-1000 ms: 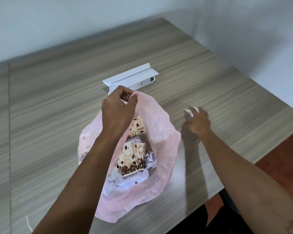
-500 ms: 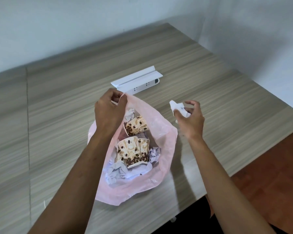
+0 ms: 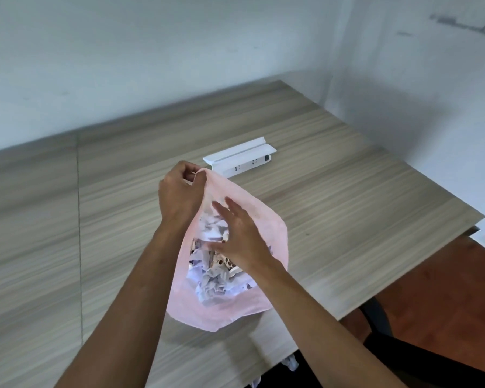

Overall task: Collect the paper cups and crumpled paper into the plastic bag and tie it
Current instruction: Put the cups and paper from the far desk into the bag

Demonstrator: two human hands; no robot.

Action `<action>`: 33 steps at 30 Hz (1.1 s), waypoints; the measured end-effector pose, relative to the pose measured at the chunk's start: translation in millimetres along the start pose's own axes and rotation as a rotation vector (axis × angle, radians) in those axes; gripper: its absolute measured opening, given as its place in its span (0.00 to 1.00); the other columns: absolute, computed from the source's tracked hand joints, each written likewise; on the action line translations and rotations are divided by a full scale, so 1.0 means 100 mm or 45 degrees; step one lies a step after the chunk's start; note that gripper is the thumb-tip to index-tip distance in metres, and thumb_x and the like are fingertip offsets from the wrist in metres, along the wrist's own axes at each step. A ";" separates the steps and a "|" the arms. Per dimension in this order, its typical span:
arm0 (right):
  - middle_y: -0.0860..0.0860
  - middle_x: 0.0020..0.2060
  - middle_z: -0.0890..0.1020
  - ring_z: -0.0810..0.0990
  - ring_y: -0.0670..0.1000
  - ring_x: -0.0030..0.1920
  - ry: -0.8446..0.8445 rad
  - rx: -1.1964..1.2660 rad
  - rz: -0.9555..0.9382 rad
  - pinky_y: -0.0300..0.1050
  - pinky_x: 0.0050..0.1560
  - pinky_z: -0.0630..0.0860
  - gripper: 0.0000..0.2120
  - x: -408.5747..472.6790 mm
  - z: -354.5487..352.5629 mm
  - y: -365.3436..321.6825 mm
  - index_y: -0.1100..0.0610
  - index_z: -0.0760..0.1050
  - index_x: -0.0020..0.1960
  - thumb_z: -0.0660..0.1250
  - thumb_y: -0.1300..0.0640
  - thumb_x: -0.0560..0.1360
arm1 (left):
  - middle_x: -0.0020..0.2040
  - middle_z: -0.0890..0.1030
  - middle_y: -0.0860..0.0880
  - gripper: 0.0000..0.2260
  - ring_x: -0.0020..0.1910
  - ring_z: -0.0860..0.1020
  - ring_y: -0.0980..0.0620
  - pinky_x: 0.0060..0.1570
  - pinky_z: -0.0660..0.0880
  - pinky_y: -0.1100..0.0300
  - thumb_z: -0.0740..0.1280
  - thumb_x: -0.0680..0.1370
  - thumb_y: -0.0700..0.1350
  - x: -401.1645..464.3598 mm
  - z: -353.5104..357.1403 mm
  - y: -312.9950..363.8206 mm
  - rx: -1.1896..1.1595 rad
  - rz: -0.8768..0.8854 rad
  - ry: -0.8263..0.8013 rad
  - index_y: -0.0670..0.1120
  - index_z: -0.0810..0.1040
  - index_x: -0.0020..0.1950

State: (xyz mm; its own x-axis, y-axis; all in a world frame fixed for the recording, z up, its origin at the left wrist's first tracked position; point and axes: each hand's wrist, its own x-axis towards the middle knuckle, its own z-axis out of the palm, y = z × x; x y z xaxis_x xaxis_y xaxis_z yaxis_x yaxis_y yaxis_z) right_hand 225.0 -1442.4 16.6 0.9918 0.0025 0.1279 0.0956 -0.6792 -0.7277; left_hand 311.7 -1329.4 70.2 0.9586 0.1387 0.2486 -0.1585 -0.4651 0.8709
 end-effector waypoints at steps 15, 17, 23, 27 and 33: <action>0.49 0.20 0.77 0.80 0.45 0.27 0.203 -0.058 0.851 0.48 0.38 0.80 0.11 -0.86 -0.47 0.42 0.57 0.75 0.28 0.67 0.60 0.69 | 0.37 0.78 0.53 0.01 0.40 0.76 0.52 0.43 0.69 0.61 0.68 0.76 0.44 -0.01 -0.58 -0.13 -0.029 -0.070 0.058 0.50 0.79 0.44; 0.51 0.28 0.81 0.81 0.51 0.33 0.555 0.031 0.751 0.44 0.42 0.78 0.07 -0.69 -0.72 0.26 0.56 0.81 0.36 0.68 0.61 0.71 | 0.39 0.79 0.51 0.02 0.41 0.77 0.51 0.45 0.71 0.59 0.68 0.76 0.45 0.03 -0.72 -0.12 -0.017 -0.079 0.130 0.49 0.78 0.44; 0.55 0.42 0.85 0.83 0.47 0.43 0.689 -0.033 0.678 0.34 0.42 0.71 0.10 -0.26 -1.35 0.02 0.59 0.84 0.52 0.67 0.61 0.73 | 0.40 0.81 0.50 0.03 0.43 0.79 0.46 0.48 0.76 0.55 0.67 0.76 0.46 0.05 -1.00 -0.15 0.062 -0.191 0.184 0.49 0.77 0.43; 0.59 0.47 0.86 0.83 0.55 0.50 0.824 -0.056 0.601 0.37 0.46 0.69 0.10 -0.21 -1.53 -0.09 0.62 0.83 0.53 0.65 0.63 0.74 | 0.38 0.79 0.52 0.04 0.39 0.79 0.46 0.44 0.79 0.53 0.66 0.76 0.47 -0.07 -1.04 -0.14 0.102 -0.250 0.135 0.47 0.78 0.44; 0.59 0.44 0.86 0.85 0.59 0.46 0.558 0.021 0.697 0.54 0.57 0.79 0.11 -0.29 -1.31 0.19 0.61 0.84 0.50 0.64 0.65 0.72 | 0.39 0.82 0.52 0.04 0.36 0.83 0.44 0.40 0.82 0.45 0.68 0.75 0.48 -0.25 -0.99 -0.22 0.169 -0.268 -0.184 0.52 0.77 0.40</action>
State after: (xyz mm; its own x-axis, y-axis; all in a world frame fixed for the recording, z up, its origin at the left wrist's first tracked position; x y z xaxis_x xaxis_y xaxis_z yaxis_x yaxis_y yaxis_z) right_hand 187.1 -1551.3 87.5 0.7720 -0.6356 -0.0027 -0.4034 -0.4866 -0.7749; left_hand 268.1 -1236.0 86.6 0.9925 0.1223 -0.0030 0.0704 -0.5512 0.8314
